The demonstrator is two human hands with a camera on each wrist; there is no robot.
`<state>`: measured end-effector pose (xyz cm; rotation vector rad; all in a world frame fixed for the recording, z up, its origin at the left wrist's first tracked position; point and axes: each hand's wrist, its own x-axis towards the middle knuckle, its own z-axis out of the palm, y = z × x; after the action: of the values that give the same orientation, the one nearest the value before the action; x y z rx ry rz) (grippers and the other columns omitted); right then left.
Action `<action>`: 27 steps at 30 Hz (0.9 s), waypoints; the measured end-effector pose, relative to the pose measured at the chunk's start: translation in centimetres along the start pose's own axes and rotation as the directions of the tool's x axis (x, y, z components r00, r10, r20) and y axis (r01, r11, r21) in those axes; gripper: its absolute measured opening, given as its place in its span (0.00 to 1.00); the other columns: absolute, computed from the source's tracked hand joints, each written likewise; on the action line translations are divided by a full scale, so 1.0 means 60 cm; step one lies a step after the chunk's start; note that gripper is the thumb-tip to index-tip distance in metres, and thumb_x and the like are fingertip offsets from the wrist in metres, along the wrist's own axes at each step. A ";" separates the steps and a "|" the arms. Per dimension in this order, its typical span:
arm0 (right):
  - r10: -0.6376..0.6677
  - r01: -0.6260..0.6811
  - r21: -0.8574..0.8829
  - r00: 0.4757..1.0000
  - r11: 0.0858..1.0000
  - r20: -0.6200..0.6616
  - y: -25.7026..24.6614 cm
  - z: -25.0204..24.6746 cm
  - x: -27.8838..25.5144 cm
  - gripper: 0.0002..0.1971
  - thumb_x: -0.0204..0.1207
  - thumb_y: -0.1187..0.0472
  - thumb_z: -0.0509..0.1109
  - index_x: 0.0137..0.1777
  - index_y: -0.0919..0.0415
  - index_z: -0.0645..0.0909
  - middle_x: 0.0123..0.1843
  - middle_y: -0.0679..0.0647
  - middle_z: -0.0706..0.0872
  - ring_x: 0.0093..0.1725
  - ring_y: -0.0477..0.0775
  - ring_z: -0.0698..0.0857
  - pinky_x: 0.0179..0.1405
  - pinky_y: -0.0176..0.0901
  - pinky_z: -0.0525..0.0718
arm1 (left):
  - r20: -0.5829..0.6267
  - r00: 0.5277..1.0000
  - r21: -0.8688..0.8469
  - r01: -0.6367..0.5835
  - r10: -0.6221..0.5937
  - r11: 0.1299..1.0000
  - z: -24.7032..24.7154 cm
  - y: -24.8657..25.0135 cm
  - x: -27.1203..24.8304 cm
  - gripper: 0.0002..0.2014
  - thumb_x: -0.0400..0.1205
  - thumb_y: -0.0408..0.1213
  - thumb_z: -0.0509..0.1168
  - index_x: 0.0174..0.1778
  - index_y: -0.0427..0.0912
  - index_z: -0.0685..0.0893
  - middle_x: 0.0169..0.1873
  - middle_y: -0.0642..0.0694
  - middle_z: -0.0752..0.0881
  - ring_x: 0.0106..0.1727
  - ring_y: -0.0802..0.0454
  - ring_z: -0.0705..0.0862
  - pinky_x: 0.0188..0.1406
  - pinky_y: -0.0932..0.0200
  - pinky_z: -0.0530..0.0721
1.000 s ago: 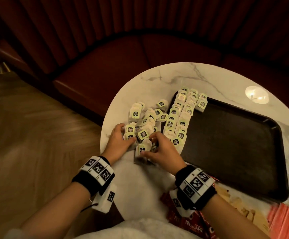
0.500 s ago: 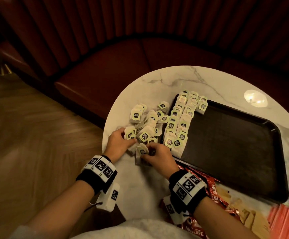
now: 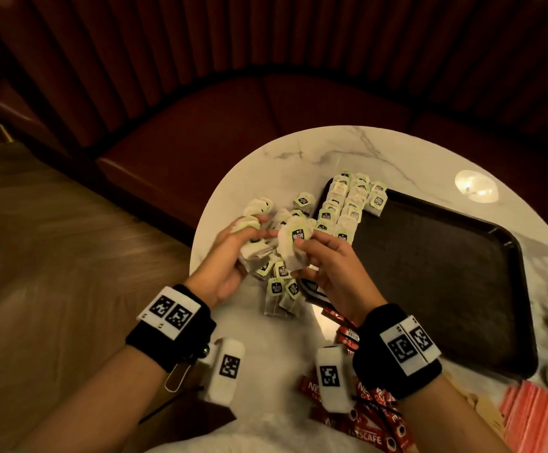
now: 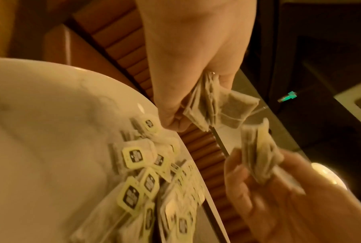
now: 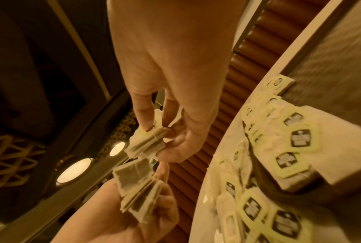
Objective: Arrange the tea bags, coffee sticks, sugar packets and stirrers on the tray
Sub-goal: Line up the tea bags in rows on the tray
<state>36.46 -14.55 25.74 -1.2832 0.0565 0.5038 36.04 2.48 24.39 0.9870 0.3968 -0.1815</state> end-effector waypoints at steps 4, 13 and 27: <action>-0.033 0.032 -0.041 0.999 0.999 -0.003 -0.010 0.011 -0.005 0.08 0.83 0.68 0.66 0.55 0.67 0.87 0.47 0.62 0.90 0.43 0.61 0.83 0.40 0.49 0.83 | 0.129 0.984 -0.027 0.125 -0.121 0.992 0.043 -0.009 -0.014 0.12 0.83 0.38 0.61 0.59 0.44 0.84 0.46 0.42 0.90 0.40 0.47 0.89 0.30 0.53 0.88; -0.125 0.117 -0.075 0.987 0.990 -0.102 -0.021 -0.012 -0.011 0.13 0.79 0.68 0.72 0.63 0.65 0.83 0.43 0.53 0.90 0.36 0.44 0.87 0.32 0.33 0.82 | 0.075 0.985 0.086 0.151 -0.158 0.985 0.059 -0.012 -0.012 0.24 0.84 0.57 0.57 0.67 0.45 0.83 0.54 0.40 0.90 0.46 0.49 0.89 0.41 0.57 0.83; -0.071 0.090 0.167 0.991 0.982 -0.116 -0.024 -0.012 -0.011 0.13 0.79 0.72 0.70 0.62 0.66 0.80 0.48 0.59 0.92 0.44 0.52 0.91 0.41 0.39 0.89 | 0.099 0.988 -0.014 0.118 -0.116 0.993 0.074 -0.013 -0.016 0.22 0.87 0.50 0.58 0.70 0.42 0.81 0.49 0.42 0.91 0.35 0.53 0.90 0.26 0.64 0.83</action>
<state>36.58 -15.68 27.02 -1.1376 0.1366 0.3509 36.01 -1.71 26.32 0.9323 0.3659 -0.3303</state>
